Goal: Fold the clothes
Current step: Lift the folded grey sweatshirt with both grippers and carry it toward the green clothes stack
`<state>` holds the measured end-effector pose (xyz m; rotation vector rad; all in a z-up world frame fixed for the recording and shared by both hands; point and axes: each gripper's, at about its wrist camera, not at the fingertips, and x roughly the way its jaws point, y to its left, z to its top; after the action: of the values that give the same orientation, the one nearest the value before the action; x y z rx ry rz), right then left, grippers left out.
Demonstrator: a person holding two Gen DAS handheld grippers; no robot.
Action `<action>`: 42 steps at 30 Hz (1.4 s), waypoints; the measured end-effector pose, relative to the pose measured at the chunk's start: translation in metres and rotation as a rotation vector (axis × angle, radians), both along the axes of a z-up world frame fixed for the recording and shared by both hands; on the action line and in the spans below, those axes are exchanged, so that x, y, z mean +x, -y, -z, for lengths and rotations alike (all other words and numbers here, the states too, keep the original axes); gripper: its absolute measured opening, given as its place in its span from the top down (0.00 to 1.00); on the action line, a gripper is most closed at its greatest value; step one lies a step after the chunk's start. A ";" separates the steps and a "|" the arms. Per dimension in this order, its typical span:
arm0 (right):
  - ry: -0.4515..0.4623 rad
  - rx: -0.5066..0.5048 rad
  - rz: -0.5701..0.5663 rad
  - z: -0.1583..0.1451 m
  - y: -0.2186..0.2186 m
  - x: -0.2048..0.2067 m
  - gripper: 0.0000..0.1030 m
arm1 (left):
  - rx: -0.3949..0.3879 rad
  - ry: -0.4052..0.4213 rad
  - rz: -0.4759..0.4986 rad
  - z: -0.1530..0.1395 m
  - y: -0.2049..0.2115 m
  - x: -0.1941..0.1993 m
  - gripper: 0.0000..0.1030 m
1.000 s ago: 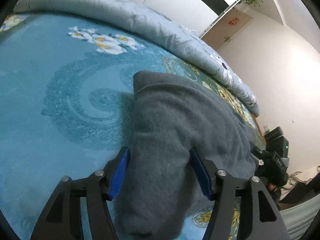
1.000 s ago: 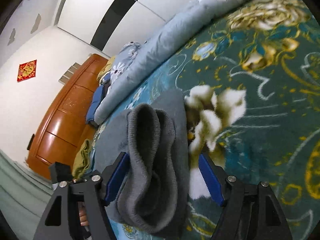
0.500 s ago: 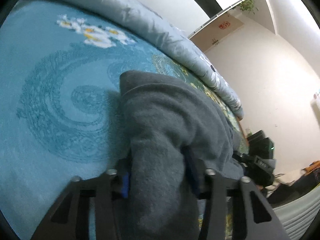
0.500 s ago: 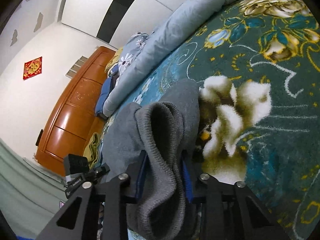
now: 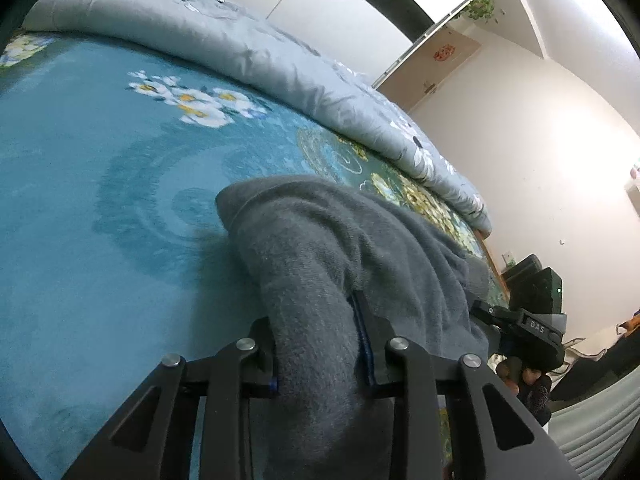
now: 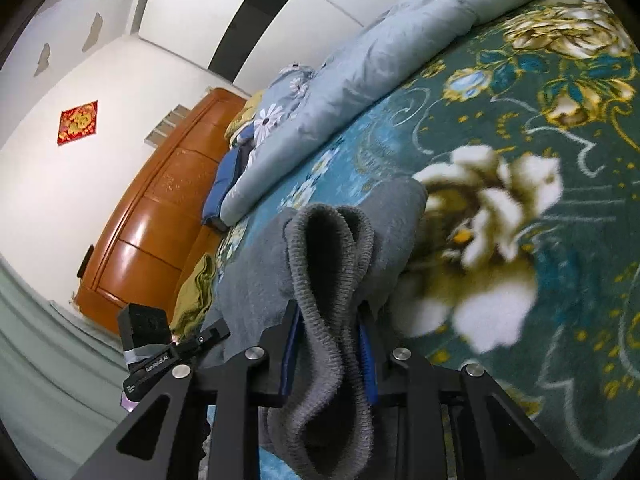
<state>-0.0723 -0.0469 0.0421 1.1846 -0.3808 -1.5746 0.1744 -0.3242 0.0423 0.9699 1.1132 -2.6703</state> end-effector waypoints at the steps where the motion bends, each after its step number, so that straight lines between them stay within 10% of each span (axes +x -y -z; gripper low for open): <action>1: -0.012 -0.004 -0.013 -0.005 0.006 0.006 0.72 | -0.001 -0.008 -0.004 -0.003 0.003 0.008 0.71; 14: -0.061 -0.156 -0.258 -0.070 0.192 0.089 0.73 | -0.229 -0.074 -0.182 -0.102 0.135 0.151 0.71; 26: -0.060 -0.216 -0.460 -0.105 0.452 0.202 0.72 | -0.393 0.068 -0.457 -0.155 0.318 0.266 0.70; 34: -0.048 -0.228 -0.533 -0.093 0.557 0.239 0.73 | -0.406 0.119 -0.511 -0.144 0.402 0.294 0.70; 42: -0.009 -0.129 -0.549 -0.023 0.592 0.242 0.73 | -0.316 0.189 -0.515 -0.067 0.445 0.297 0.67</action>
<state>0.1698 -0.6387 0.0649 1.0667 -0.1289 -1.0619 0.4714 -0.7688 0.1093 0.7359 0.7440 -2.1953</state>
